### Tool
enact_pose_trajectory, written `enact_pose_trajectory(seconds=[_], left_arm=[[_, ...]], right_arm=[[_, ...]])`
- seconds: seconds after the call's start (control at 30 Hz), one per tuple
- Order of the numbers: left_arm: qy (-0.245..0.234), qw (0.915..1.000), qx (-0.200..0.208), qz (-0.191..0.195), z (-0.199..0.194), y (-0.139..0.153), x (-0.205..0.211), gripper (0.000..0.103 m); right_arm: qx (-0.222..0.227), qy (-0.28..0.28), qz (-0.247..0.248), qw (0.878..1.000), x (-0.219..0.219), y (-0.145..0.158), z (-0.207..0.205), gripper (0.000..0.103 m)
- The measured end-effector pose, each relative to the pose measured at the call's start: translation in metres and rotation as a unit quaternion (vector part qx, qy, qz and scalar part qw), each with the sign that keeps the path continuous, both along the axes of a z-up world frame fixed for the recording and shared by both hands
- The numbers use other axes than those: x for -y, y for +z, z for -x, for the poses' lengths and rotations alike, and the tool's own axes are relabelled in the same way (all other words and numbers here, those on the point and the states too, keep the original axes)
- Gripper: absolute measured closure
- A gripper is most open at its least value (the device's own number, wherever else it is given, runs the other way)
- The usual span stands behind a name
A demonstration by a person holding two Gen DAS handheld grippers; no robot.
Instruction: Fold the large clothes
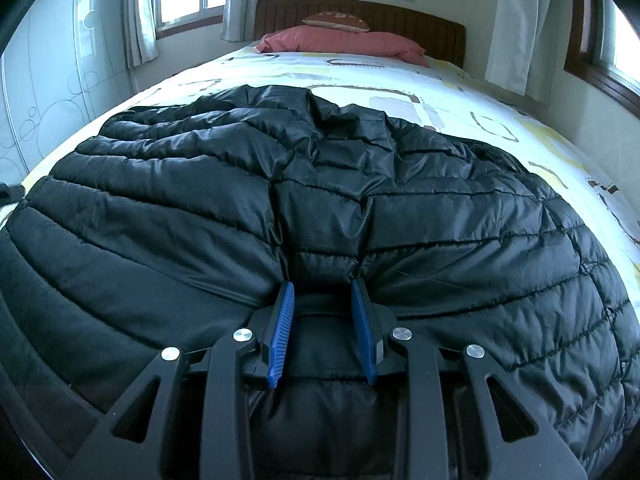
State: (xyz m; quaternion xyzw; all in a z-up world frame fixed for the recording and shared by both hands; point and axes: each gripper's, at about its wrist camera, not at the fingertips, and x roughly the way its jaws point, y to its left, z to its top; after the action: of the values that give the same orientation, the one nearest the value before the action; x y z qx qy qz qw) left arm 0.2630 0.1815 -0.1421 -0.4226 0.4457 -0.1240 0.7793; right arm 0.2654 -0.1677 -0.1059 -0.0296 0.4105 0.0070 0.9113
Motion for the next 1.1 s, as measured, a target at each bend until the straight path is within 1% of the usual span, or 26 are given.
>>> enact_pose_trajectory(seconds=[0.03, 0.07, 0.17, 0.2, 0.23, 0.27, 0.3, 0.33, 0.37, 0.4, 0.47, 0.6, 0.67, 0.7, 0.73, 0.77, 0.83, 0.87, 0.9, 0.93, 0.97, 1.07, 1.1], left_arm=[[0.002, 1.0, 0.0, -0.007, 0.002, -0.001, 0.001, 0.005], [0.003, 0.9997, -0.001, -0.023, 0.002, -0.003, 0.002, 0.006], [0.015, 0.9996, -0.001, -0.025, 0.001, -0.007, 0.001, 0.007], [0.011, 0.9992, -0.004, -0.039, 0.0, -0.005, 0.006, 0.009], [0.008, 0.9985, -0.005, -0.054, -0.001, -0.004, 0.01, 0.02], [0.006, 0.9982, -0.004, -0.059, -0.002, -0.004, 0.012, 0.029], [0.005, 0.9987, 0.001, -0.051, -0.001, -0.004, 0.014, 0.034], [0.006, 0.9993, 0.004, -0.038, 0.003, -0.005, 0.011, 0.044], [0.009, 0.9995, 0.005, -0.03, 0.005, -0.006, 0.009, 0.049], [0.012, 0.9996, 0.008, -0.025, 0.006, -0.007, 0.009, 0.052], [0.015, 0.9993, 0.014, -0.03, 0.01, -0.008, 0.01, 0.056], [0.019, 0.999, 0.016, -0.037, 0.01, -0.009, 0.014, 0.058], [0.02, 0.9989, 0.016, -0.04, 0.009, -0.008, 0.014, 0.059], [0.02, 0.9988, 0.017, -0.042, 0.009, -0.007, 0.014, 0.06], [0.021, 0.9988, 0.016, -0.041, 0.009, -0.007, 0.013, 0.06], [0.022, 0.9989, 0.016, -0.039, 0.01, -0.007, 0.013, 0.06], [0.022, 0.999, 0.015, -0.035, 0.01, -0.008, 0.013, 0.06], [0.021, 0.9989, 0.016, -0.038, 0.01, -0.008, 0.014, 0.06], [0.021, 0.999, 0.016, -0.037, 0.01, -0.008, 0.014, 0.06], [0.02, 0.999, 0.016, -0.037, 0.009, -0.007, 0.015, 0.06], [0.02, 0.999, 0.016, -0.037, 0.011, -0.007, 0.014, 0.061], [0.02, 0.9991, 0.015, -0.034, 0.011, -0.007, 0.013, 0.06], [0.02, 0.9991, 0.015, -0.035, 0.011, -0.007, 0.013, 0.061]], right_arm=[[0.0, 0.0, 0.0, 1.0, 0.0, 0.001, 0.0, 0.073], [0.0, 0.0, 0.0, 1.0, 0.0, 0.001, 0.0, 0.073], [0.001, 0.0, 0.001, 1.0, -0.001, 0.001, 0.0, 0.073], [0.001, 0.0, 0.001, 1.0, -0.001, 0.001, 0.0, 0.073], [0.001, 0.0, 0.001, 1.0, -0.001, 0.001, 0.0, 0.073], [0.001, 0.0, 0.0, 1.0, 0.0, 0.0, 0.0, 0.073], [0.001, 0.0, 0.0, 1.0, 0.0, 0.001, 0.0, 0.073], [0.001, 0.0, 0.0, 1.0, 0.0, 0.0, 0.0, 0.073], [0.001, 0.0, 0.001, 1.0, -0.001, 0.001, 0.0, 0.073], [0.001, 0.0, 0.001, 1.0, -0.001, 0.0, 0.0, 0.073], [0.001, 0.0, 0.0, 1.0, 0.0, 0.0, 0.0, 0.073], [0.0, -0.001, -0.004, 1.0, 0.0, 0.001, 0.0, 0.073], [-0.002, 0.001, -0.024, 1.0, 0.006, 0.008, -0.001, 0.072], [-0.006, 0.0, -0.048, 0.999, 0.014, 0.012, -0.001, 0.07], [-0.011, -0.004, -0.077, 0.997, 0.024, 0.018, 0.0, 0.066], [-0.01, -0.012, -0.093, 0.996, 0.034, 0.023, 0.001, 0.064], [0.011, -0.043, -0.11, 0.993, 0.063, 0.038, 0.008, 0.042], [0.021, -0.054, -0.114, 0.992, 0.076, 0.044, 0.01, 0.038], [0.03, -0.072, -0.117, 0.99, 0.1, 0.053, 0.013, 0.032], [0.031, -0.082, -0.119, 0.989, 0.114, 0.056, 0.014, 0.03], [0.03, -0.099, -0.126, 0.987, 0.138, 0.058, 0.013, 0.029], [0.026, -0.155, -0.159, 0.975, 0.207, 0.056, 0.012, 0.029], [0.018, -0.165, -0.179, 0.97, 0.226, 0.051, 0.01, 0.029]])
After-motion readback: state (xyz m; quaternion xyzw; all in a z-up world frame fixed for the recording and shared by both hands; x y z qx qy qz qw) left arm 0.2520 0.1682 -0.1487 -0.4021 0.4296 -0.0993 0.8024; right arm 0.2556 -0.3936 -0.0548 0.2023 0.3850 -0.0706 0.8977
